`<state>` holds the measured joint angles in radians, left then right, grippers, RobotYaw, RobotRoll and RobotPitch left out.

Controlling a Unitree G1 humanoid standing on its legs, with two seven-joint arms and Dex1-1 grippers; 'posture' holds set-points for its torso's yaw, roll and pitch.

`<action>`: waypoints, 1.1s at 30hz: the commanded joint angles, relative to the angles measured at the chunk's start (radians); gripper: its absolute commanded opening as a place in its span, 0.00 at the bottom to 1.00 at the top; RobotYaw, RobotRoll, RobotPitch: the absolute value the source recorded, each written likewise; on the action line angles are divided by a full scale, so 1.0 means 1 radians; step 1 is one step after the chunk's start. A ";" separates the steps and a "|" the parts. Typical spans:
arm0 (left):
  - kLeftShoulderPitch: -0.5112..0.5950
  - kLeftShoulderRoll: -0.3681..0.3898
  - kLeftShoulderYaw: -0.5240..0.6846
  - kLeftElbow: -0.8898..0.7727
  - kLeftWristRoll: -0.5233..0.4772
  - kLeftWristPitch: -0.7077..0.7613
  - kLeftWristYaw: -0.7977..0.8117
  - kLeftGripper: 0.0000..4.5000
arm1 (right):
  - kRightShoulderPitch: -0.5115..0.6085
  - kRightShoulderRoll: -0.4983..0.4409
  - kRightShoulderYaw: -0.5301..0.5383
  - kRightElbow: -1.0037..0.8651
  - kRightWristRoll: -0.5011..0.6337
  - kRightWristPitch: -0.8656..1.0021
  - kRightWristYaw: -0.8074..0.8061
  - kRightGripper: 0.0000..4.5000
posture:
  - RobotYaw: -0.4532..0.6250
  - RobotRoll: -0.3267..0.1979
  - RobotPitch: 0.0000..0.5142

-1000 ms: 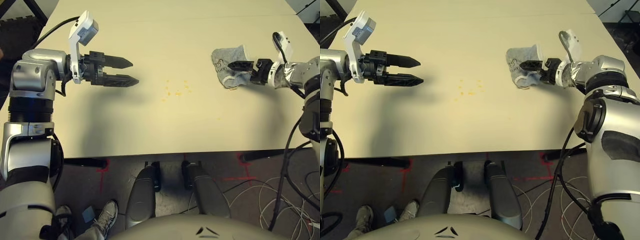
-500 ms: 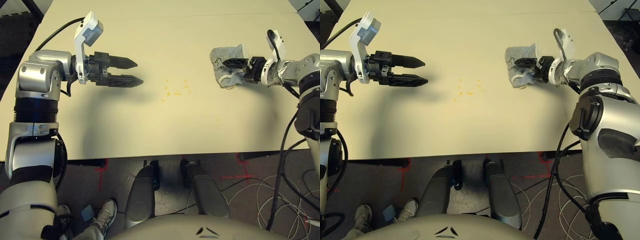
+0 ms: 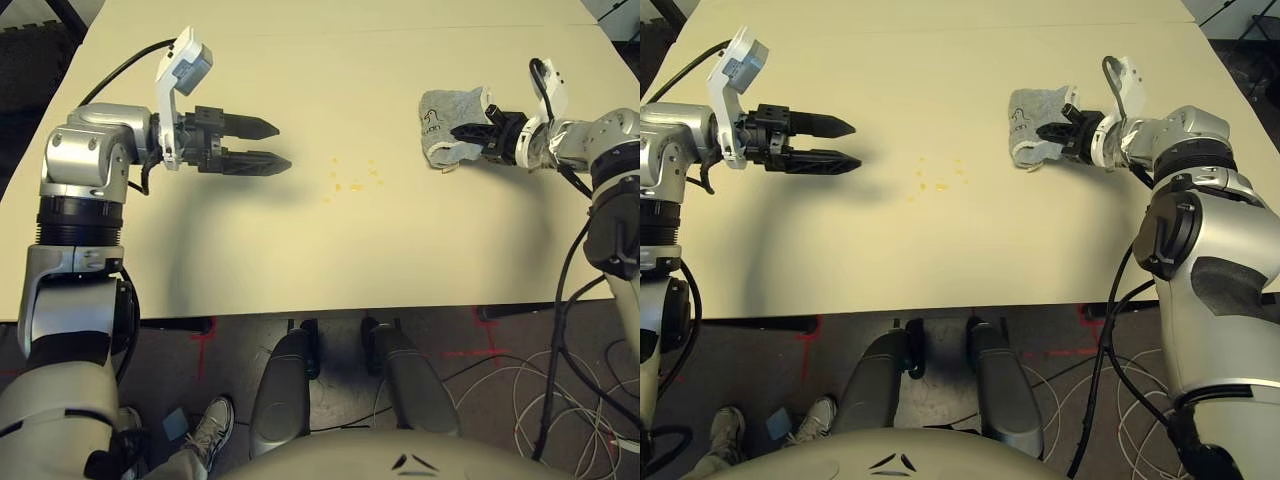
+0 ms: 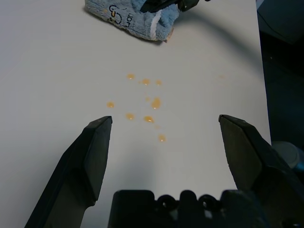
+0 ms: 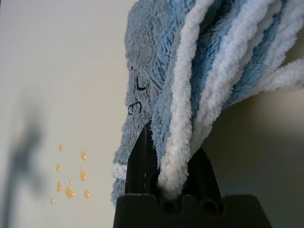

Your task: Wipe the water off the table with a rag.

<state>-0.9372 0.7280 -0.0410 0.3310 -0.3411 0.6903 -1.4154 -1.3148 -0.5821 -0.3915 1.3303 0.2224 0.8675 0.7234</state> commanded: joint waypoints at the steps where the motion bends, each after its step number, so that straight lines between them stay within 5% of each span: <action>1: -0.006 0.000 -0.004 0.013 -0.011 -0.014 0.002 1.00 | -0.049 -0.023 0.039 -0.045 -0.001 0.064 0.065 0.01 | 0.42 0.62 0.52; 9: -0.034 -0.012 -0.012 0.059 -0.001 -0.052 -0.007 1.00 | -0.080 0.031 0.134 -0.361 0.111 0.492 0.186 0.01 | 0.39 0.62 0.49; 13: -0.047 -0.016 -0.015 0.082 0.003 -0.069 -0.012 1.00 | 0.041 0.104 0.090 -0.700 0.251 0.732 0.095 0.01 | 0.38 0.62 0.49; 20: -0.059 -0.026 -0.022 0.113 0.005 -0.093 -0.015 1.00 | 0.312 0.272 0.075 -0.990 0.571 0.747 -0.228 0.01 | 0.37 0.62 0.49; 26: -0.063 -0.030 -0.025 0.128 0.007 -0.105 -0.017 1.00 | 0.404 0.399 0.045 -1.047 0.616 0.747 -0.514 0.01 | 0.37 0.62 0.48; 33: -0.059 -0.029 -0.031 0.126 0.008 -0.106 -0.020 1.00 | 0.373 0.353 0.025 -1.063 0.495 0.747 -0.664 0.01 | 0.37 0.62 0.49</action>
<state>-0.9956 0.6919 -0.0588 0.4499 -0.3381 0.5891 -1.4196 -0.9285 -0.2027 -0.3435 0.2865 0.7608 1.5968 0.0925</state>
